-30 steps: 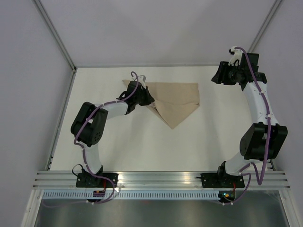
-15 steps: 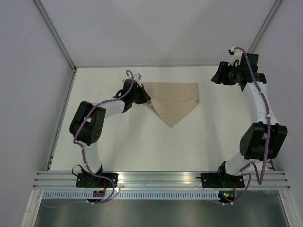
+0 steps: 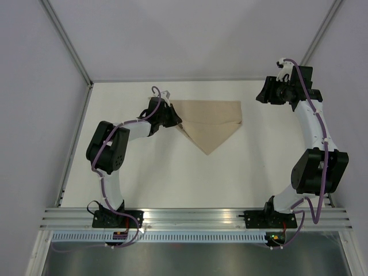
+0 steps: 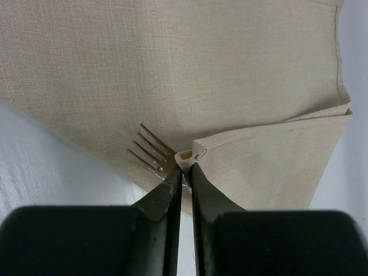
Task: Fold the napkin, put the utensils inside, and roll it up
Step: Fold the napkin
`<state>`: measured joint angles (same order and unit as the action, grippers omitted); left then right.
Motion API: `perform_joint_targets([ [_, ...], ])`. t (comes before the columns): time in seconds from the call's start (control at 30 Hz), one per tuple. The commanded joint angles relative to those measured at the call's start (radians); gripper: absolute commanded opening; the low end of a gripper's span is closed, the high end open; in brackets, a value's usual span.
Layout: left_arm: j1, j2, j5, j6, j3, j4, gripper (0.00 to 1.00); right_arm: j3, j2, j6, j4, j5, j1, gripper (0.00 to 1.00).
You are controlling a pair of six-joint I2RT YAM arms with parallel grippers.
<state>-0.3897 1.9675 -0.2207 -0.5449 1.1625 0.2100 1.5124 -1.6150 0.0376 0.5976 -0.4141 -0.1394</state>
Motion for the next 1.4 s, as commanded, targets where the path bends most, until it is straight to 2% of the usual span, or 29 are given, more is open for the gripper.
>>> perform_joint_targets([
  [0.0, 0.028, -0.005, -0.022, -0.036, 0.037, 0.015, 0.19, -0.004, -0.003, -0.002, -0.019, -0.009, 0.004, 0.56],
  [0.03, 0.034, -0.007, -0.02, -0.038, 0.039, 0.011, 0.3, -0.004, -0.003, -0.001, -0.019, -0.008, 0.004, 0.56],
  [0.13, 0.066, -0.019, -0.011, -0.044, 0.051, -0.007, 0.42, -0.004, -0.003, -0.004, -0.019, -0.006, 0.004, 0.56],
  [0.27, 0.12, -0.048, 0.0, -0.055, 0.051, -0.017, 0.51, -0.006, -0.003, -0.007, -0.018, -0.006, 0.004, 0.56],
  [0.4, 0.202, -0.055, 0.038, -0.073, 0.08, -0.07, 0.53, -0.006, -0.003, -0.007, -0.018, -0.011, 0.004, 0.56],
  [0.6, 0.294, 0.034, 0.041, -0.083, 0.204, -0.158, 0.51, -0.004, 0.001, -0.004, -0.018, -0.022, 0.006, 0.56],
  [0.87, 0.31, 0.192, 0.041, -0.066, 0.402, -0.256, 0.51, -0.003, 0.0, -0.001, -0.018, -0.026, 0.008, 0.56],
  [1.37, 0.31, 0.32, 0.061, -0.105, 0.526, -0.307, 0.51, -0.011, -0.003, 0.002, -0.024, -0.031, 0.012, 0.56],
])
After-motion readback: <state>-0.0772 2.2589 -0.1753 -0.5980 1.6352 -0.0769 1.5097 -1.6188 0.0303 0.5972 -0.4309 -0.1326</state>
